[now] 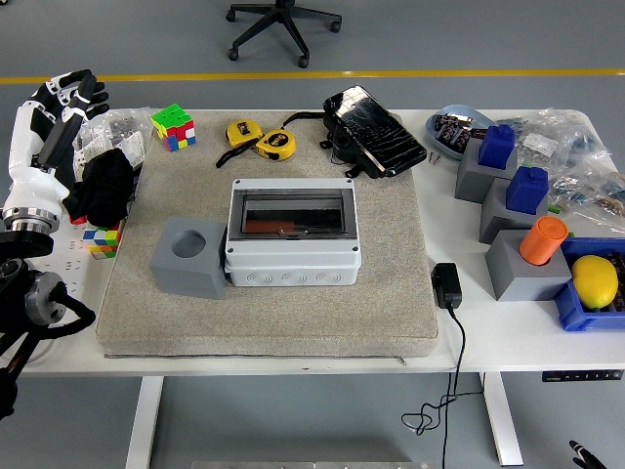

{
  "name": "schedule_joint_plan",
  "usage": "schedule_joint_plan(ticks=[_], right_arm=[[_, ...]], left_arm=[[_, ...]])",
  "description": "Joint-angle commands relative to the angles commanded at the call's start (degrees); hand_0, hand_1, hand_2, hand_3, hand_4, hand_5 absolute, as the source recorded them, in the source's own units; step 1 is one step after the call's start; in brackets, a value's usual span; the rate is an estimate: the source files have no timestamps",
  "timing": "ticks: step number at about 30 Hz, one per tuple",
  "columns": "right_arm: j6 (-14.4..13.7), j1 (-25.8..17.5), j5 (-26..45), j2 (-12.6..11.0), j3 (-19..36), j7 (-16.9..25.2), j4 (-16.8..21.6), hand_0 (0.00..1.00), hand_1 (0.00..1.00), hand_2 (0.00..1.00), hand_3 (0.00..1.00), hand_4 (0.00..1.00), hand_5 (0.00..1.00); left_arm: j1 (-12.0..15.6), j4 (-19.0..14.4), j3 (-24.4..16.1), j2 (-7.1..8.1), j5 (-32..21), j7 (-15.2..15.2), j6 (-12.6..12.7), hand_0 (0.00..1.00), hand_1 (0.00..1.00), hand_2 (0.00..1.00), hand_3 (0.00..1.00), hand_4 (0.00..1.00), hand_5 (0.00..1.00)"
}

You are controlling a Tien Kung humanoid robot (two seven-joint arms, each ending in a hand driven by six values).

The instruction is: Fetch the battery,place it into the box,close the lid of the box

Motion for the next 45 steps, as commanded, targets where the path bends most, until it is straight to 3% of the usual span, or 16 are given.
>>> schedule_joint_plan(ticks=[10,37,45], right_arm=[[0.09,-0.37,0.56,0.04,-0.60,-0.10,-0.30,0.569,0.638,0.648,0.541,0.866,0.406],[0.32,-1.24,0.91,-0.31,-4.19,-0.29,-0.13,0.569,0.639,0.648,0.542,0.867,0.407],[0.38,-1.56,0.69,-0.18,-3.75,-0.28,0.08,0.569,0.639,0.649,0.542,0.867,0.407]], left_arm=[[0.26,-0.42,-0.29,-0.47,-0.38,-1.64,0.00,0.613,0.631,0.583,0.599,0.934,0.479],[0.72,-0.77,-0.52,0.87,0.58,-0.51,-0.14,0.616,0.634,0.579,0.600,0.929,0.473],[1.09,-0.93,-1.31,0.41,0.74,-0.47,0.01,0.616,0.634,0.580,0.599,0.927,0.473]])
